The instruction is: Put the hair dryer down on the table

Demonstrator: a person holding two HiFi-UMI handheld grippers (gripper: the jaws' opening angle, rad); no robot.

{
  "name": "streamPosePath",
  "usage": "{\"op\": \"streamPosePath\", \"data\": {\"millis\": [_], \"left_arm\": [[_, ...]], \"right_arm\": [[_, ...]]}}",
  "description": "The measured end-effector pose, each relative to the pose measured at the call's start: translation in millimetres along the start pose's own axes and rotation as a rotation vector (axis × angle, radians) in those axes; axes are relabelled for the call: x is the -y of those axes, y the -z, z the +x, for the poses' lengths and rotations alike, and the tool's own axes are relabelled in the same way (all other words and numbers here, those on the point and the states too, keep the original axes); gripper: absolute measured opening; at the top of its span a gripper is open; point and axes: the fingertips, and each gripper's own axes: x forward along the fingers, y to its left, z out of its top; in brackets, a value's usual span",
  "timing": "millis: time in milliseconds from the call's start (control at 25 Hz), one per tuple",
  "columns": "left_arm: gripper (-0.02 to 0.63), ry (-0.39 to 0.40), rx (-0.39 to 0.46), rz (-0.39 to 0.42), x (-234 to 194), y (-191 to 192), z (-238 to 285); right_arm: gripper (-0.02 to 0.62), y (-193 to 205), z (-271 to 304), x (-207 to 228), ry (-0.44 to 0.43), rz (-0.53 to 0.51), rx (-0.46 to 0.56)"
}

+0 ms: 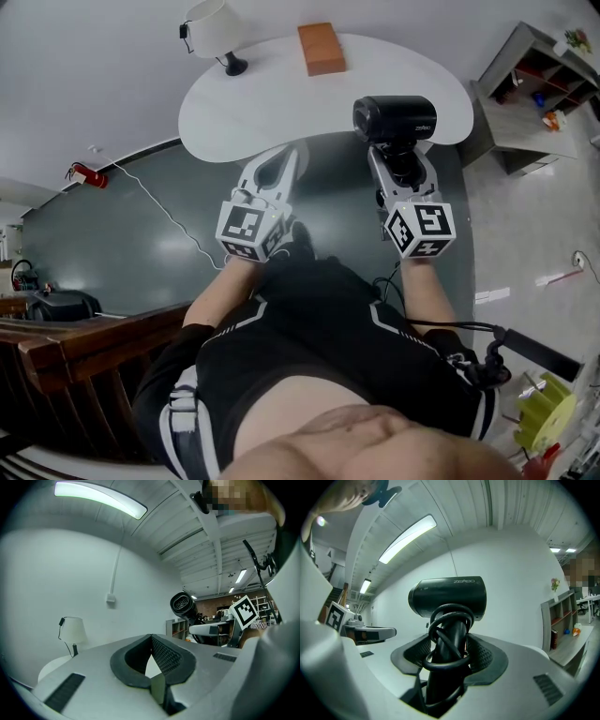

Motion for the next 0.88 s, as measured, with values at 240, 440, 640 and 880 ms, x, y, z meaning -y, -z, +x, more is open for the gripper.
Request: {"op": "streamPosePath", "data": {"millis": [240,440,640,880], "left_arm": [[0.032,0.032,0.02,-0.028,-10,3,30],[0.032,0.065,0.031,-0.061,-24,6,68],[0.032,0.105,0.056,-0.064,-41,0,108],[0.032,0.106,0.05,-0.077,-76,-2,150]], "right_arm": [[0.25,-1,17,15,0.024,-0.024,-0.013],[0.25,-6,41,34,0.053,-0.053,-0.02],[0.25,-8,74,55,0.082,-0.067,-0.024],[0.25,-9,118,78,0.109,-0.059,-0.039]]}}
